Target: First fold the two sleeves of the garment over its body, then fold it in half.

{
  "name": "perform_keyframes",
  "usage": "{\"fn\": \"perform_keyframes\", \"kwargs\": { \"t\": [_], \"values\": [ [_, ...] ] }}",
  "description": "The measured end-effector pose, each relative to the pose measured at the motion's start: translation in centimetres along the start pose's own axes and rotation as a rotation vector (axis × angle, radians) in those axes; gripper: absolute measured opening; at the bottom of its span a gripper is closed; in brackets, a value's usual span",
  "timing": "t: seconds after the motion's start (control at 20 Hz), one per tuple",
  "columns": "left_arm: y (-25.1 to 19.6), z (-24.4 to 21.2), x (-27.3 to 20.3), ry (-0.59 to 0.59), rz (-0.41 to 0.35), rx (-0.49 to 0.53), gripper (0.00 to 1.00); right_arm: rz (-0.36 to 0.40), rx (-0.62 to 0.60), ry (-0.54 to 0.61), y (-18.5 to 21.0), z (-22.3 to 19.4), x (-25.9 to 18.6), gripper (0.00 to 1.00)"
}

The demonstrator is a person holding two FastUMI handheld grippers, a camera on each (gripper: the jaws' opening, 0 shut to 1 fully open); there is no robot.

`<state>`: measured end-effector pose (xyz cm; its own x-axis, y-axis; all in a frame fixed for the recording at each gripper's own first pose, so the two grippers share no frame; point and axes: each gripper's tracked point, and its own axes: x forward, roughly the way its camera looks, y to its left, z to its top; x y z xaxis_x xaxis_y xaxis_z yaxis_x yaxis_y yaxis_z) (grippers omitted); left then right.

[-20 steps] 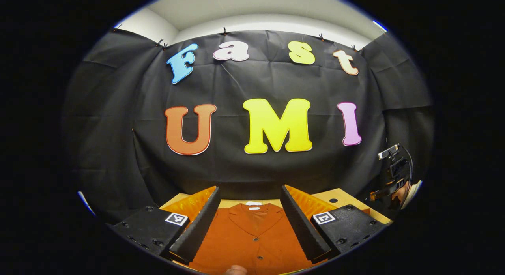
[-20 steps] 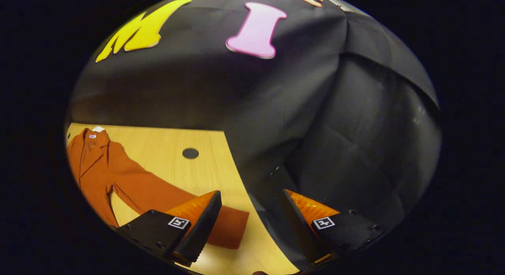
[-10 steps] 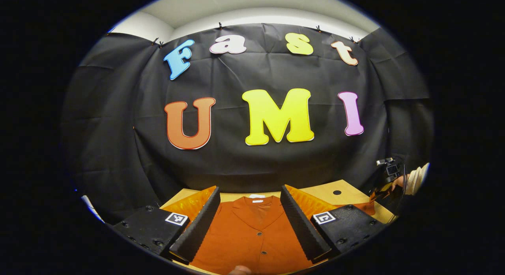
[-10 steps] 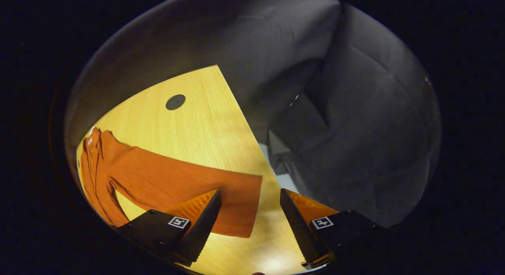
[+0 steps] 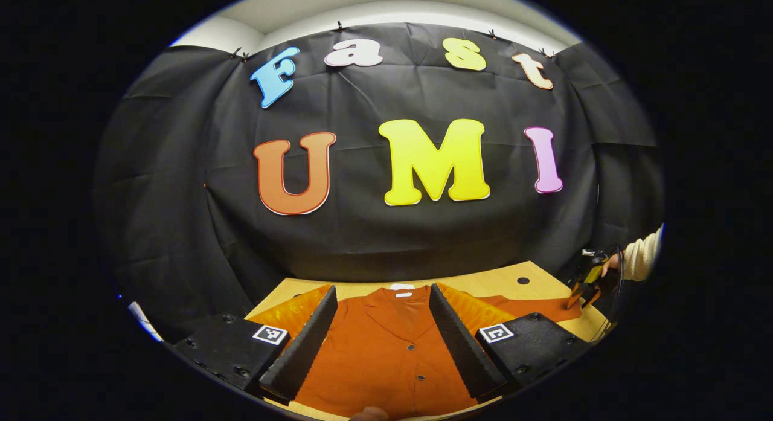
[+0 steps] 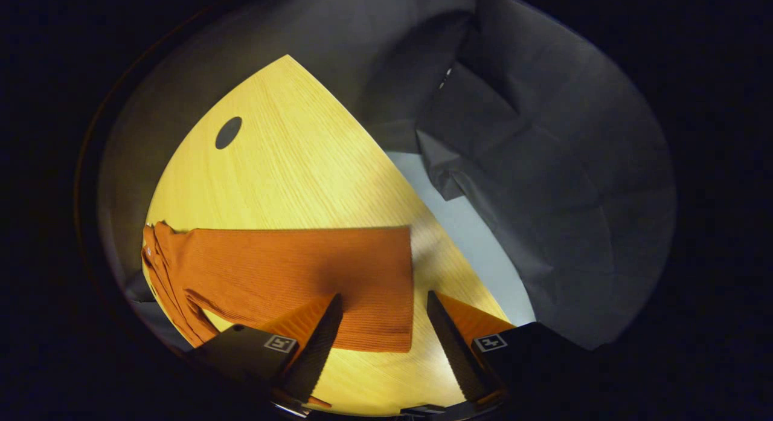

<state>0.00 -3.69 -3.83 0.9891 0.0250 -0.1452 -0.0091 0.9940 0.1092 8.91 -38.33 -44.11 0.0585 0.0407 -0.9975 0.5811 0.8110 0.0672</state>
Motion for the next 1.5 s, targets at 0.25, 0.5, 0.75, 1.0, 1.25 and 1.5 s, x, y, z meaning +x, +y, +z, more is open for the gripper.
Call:
{"fn": "perform_keyframes", "kwargs": {
  "t": [0.25, 0.5, 0.75, 1.0, 1.25, 1.5],
  "values": [
    [0.7, -1.4, -0.4, 0.041, 0.011, 0.016, 0.99, -0.040, 0.116, 0.030, -1.4, 0.9, 0.1, 0.53],
    [1.1, -2.6, -0.8, 0.072, 0.025, 0.013, 0.99, 0.047, 0.186, 0.048, -0.4, 0.6, 0.1, 0.05],
    [1.0, -3.9, -0.8, 0.105, 0.030, 0.008, 0.99, -0.008, -0.022, 0.044, -0.6, 0.7, -0.1, 0.05],
    [0.6, -3.1, -0.8, 0.062, 0.012, 0.048, 1.00, -0.036, -0.163, -0.052, 1.8, 1.8, -2.9, 0.07],
    [0.3, -2.2, -0.1, 0.022, -0.036, 0.016, 0.99, 0.051, -0.214, -0.142, 7.4, 2.1, -9.1, 0.07],
    [2.4, -2.5, 0.0, 0.005, -0.054, -0.025, 0.99, 0.156, -0.269, -0.174, 16.2, -0.8, -14.1, 0.07]
  ]
}}
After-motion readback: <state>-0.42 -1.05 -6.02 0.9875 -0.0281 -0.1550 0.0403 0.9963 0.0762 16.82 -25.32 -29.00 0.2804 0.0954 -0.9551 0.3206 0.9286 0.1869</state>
